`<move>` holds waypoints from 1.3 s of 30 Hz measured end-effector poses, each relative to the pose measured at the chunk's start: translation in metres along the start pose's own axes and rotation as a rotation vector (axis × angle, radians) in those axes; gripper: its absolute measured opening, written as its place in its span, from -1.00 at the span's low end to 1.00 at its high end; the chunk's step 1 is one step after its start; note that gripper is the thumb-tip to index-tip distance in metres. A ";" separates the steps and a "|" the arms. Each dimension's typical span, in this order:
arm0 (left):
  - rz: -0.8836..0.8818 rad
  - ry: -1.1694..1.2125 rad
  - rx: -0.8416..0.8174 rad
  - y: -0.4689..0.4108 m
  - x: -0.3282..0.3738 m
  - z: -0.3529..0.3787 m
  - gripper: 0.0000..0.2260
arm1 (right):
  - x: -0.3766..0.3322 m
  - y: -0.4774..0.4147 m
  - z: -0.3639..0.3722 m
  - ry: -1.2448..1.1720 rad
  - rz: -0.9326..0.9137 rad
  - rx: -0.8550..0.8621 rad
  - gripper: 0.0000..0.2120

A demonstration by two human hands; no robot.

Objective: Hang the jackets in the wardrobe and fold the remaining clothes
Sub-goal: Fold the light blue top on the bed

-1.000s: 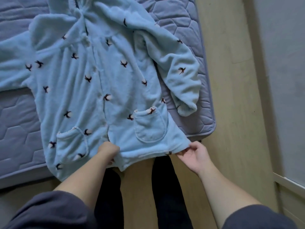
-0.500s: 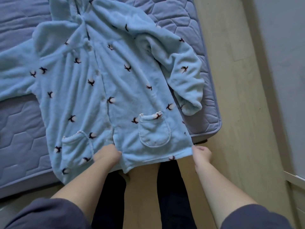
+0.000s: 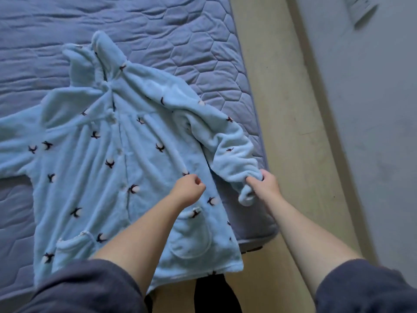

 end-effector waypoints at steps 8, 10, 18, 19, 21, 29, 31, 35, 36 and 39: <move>0.037 -0.051 -0.065 0.025 0.050 -0.037 -0.91 | -0.097 0.023 -0.131 0.205 -0.236 0.428 -0.75; 0.041 -0.178 -0.024 0.015 0.061 -0.065 -0.90 | -0.123 0.022 -0.152 0.310 -0.349 0.550 -0.72; -0.031 -0.207 0.141 -0.064 0.096 -0.084 -0.86 | -0.141 -0.064 -0.138 0.607 -0.138 0.237 -0.33; -0.040 -0.191 0.180 -0.083 0.099 -0.080 -0.80 | -0.142 -0.087 -0.130 0.646 -0.133 0.159 -0.31; -0.085 -0.154 0.259 -0.116 0.103 -0.075 -0.70 | -0.143 -0.124 -0.114 0.723 -0.156 -0.031 -0.34; -0.080 -0.492 0.632 -0.164 0.088 -0.124 -0.61 | -0.178 -0.179 -0.039 0.426 -0.253 -0.184 -0.48; -0.022 -0.642 0.671 -0.173 0.080 -0.149 -0.54 | -0.199 -0.187 -0.017 0.466 -0.369 -0.186 -0.57; 0.105 -0.912 0.451 -0.208 0.069 -0.191 -0.53 | -0.222 -0.206 0.005 0.818 -0.488 -0.079 -0.79; 0.122 -0.987 0.343 -0.215 0.066 -0.197 -0.58 | -0.225 -0.212 0.004 0.894 -0.505 -0.085 -0.82; 0.136 -1.164 0.176 -0.226 0.057 -0.200 -0.66 | -0.231 -0.222 -0.010 0.772 -0.463 -0.302 -0.75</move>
Point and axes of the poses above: each hand's wrist, its own y-axis away from the middle knuckle, its own z-axis out of the palm, x = y × z, the point moved 2 cm from there along -y, towards the middle knuckle, and after that the axes turned 13 degrees about z, right-handed, at the moved point
